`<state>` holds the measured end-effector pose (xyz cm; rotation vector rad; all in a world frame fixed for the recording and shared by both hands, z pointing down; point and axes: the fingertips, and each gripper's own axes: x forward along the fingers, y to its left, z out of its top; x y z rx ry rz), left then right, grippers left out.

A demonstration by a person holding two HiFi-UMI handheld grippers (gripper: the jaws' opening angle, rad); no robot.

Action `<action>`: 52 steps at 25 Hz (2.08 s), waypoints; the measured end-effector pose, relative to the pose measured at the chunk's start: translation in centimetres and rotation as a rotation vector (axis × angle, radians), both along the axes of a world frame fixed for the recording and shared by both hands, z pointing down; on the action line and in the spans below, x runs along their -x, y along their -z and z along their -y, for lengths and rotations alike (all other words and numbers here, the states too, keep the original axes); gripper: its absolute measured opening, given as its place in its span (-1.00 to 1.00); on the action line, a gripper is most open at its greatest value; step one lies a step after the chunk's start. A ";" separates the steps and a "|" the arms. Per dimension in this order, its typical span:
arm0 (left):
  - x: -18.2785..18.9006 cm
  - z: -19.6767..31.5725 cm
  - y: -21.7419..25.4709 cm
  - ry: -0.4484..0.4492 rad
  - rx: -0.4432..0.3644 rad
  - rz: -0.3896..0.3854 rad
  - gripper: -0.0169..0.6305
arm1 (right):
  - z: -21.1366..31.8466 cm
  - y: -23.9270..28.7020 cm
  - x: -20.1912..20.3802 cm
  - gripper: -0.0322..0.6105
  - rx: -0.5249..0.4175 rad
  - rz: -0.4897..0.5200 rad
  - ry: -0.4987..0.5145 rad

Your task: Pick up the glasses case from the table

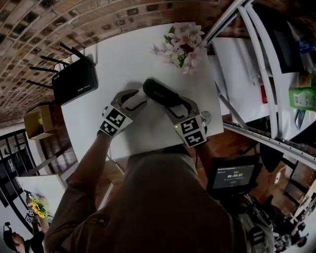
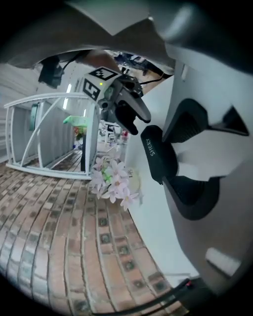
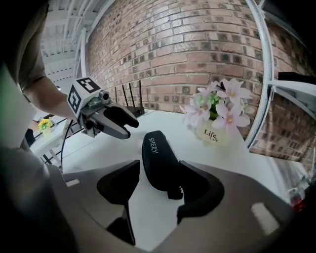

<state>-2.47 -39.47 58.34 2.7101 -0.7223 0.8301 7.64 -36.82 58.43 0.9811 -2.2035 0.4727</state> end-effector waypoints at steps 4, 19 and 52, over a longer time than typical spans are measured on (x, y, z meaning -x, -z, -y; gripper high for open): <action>-0.5 0.3 -2.1 -0.174 -0.053 0.153 -0.05 | 0.0 -1.9 -0.3 0.14 0.028 -0.047 0.004; -5.2 1.6 -5.6 -0.613 -0.111 0.329 0.30 | 1.2 -5.5 0.7 0.34 0.070 -0.178 0.149; -1.6 -10.4 7.6 -0.066 -0.127 0.243 0.30 | -8.9 7.5 4.6 0.20 -0.212 -0.040 0.668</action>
